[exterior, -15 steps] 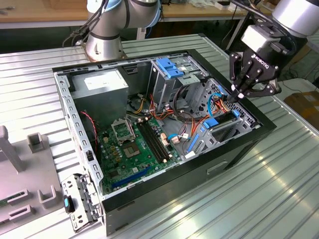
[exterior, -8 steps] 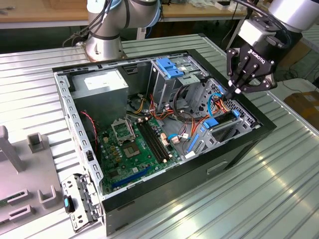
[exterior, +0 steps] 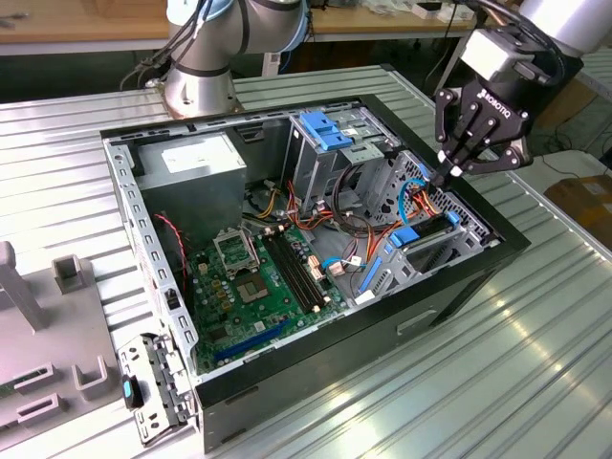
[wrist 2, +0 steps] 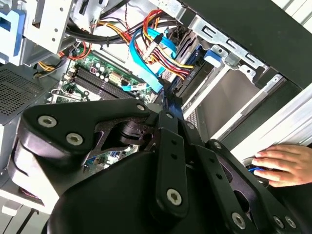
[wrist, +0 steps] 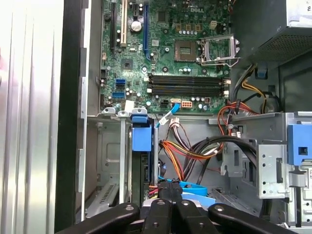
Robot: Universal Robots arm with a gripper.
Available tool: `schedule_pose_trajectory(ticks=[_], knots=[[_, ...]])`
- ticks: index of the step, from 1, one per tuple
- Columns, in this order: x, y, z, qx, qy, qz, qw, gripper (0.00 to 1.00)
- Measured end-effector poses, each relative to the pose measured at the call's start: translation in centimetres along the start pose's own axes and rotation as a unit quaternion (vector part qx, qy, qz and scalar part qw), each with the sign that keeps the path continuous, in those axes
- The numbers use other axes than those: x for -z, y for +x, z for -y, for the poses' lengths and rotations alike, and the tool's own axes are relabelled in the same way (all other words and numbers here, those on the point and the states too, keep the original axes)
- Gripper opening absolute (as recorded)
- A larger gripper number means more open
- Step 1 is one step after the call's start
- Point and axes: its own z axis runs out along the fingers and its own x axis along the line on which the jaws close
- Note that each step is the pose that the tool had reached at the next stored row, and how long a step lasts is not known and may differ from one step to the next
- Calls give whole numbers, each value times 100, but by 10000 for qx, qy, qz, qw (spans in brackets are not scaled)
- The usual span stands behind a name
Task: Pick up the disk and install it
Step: 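Insert the second disk wire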
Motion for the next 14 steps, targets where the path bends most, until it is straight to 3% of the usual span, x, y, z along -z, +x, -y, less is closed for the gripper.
schedule_pose_trajectory(ticks=[1, 3, 8, 9, 10, 14], knots=[[-5, 0, 6, 0, 0, 5, 10000, 11], [-16, -9, 13, 2, 0, 41, 10000, 24], [-30, -52, 25, 3, 0, 41, 10000, 25], [-48, -61, 30, 2, 0, 41, 10000, 25], [-68, -78, 34, 3, 0, 42, 10000, 31], [-100, -119, 48, 2, 0, 42, 10000, 31]])
